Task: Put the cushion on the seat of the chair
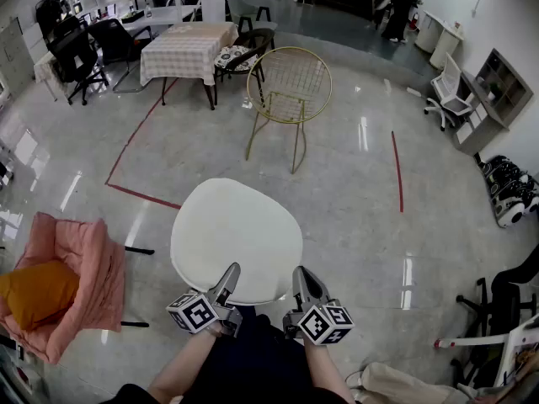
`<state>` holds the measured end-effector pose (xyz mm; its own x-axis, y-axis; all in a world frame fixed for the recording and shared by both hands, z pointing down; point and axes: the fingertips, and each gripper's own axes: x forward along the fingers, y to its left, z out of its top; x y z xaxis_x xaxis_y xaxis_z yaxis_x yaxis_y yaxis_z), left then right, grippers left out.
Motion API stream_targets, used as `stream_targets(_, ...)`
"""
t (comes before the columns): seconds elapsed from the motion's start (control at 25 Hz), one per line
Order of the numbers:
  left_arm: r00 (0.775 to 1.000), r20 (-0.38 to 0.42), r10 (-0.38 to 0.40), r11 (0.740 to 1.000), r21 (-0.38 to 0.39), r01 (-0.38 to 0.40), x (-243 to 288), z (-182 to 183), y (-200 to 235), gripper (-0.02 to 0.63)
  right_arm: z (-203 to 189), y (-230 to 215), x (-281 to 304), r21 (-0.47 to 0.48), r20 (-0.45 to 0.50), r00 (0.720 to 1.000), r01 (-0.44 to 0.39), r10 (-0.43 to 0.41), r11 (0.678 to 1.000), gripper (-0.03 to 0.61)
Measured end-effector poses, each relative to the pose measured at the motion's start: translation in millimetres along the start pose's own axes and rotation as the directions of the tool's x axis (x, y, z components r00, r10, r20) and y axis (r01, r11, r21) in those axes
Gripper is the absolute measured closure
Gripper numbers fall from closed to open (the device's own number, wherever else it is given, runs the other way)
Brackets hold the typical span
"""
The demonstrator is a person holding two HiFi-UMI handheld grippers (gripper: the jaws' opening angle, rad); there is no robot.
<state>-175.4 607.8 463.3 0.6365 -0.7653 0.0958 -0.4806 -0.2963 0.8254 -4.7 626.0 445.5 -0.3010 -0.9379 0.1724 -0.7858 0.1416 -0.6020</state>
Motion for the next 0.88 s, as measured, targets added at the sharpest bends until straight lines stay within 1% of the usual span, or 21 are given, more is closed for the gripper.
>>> stream_targets(0.28,1.0,-0.008,-0.002,1.0,-0.027,0.001,12,4,8,0.532,10,-1,14,-0.016,0.011,1.0,0.005,-0.005,1.0,0.594)
stream_targets(0.44,1.0,-0.008,-0.014,0.999,-0.043,0.013,32,14,12,0.532,23,-8,30,0.005,0.033,0.999,0.013,-0.013,1.0,0.592)
stream_targets(0.64,0.999,-0.023,-0.028,0.998,-0.05,0.027,63,29,18,0.534,37,-18,62,0.021,0.05,0.998,0.034,-0.035,0.999,0.591)
stream_targets(0.88,1.0,-0.015,-0.023,0.997,-0.076,0.022,104,59,32,0.532,59,-25,112,0.022,0.049,0.999,0.023,-0.024,1.0,0.591)
